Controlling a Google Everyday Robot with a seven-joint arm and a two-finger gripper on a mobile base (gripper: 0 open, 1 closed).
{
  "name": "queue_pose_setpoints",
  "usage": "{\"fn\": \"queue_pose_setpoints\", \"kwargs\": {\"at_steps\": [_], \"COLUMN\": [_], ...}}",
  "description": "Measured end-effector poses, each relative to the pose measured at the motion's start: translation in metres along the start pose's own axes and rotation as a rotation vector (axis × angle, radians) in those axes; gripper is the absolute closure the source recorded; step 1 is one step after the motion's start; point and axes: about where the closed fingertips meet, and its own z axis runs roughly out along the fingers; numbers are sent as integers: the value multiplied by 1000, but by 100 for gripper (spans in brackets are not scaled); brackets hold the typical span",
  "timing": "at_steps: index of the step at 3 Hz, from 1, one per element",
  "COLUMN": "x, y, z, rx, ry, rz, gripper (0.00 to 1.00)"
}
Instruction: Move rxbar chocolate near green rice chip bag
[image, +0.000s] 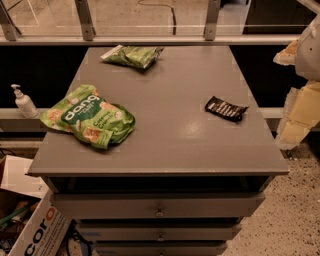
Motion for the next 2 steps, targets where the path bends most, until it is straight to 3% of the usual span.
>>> {"fn": "queue_pose_setpoints", "kwargs": {"at_steps": [1,2], "x": [0,-2], "y": [0,0], "z": [0,5], "rx": [0,17], "ry": [0,-48], "rz": [0,42], "gripper": [0,0]}}
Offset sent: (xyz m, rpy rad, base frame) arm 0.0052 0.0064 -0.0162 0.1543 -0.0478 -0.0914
